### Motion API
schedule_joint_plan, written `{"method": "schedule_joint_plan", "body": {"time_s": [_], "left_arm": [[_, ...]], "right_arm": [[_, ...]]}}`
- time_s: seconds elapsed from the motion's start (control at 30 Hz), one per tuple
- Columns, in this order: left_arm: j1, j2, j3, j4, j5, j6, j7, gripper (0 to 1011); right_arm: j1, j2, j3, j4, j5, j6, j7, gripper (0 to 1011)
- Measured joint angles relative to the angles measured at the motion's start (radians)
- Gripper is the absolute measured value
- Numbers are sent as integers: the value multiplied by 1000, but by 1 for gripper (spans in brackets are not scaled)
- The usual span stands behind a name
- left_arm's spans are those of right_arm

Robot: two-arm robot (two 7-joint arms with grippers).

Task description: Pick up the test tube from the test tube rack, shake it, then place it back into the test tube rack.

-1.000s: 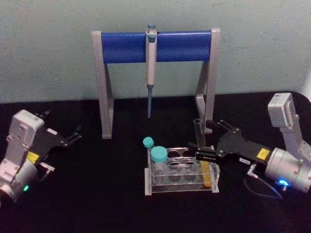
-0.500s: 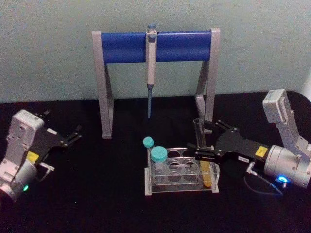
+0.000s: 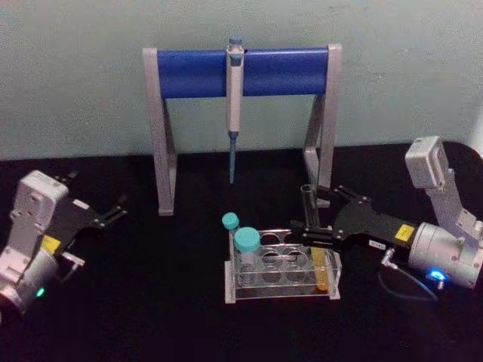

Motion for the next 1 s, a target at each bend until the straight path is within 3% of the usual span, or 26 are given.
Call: {"method": "schedule_joint_plan", "body": {"time_s": [0.63,0.9,1.0], "left_arm": [[0,0,0,0,0,0,0,1001],[0,0,0,0,0,0,0,1001],[0,0,0,0,0,0,0,1002]], "right_arm": [[0,0,1,-1,-1,-1,0,995],[-1,0,1,-1,-1,-1,1,821],[-1,0,1,-1,-1,-1,1,708]]}}
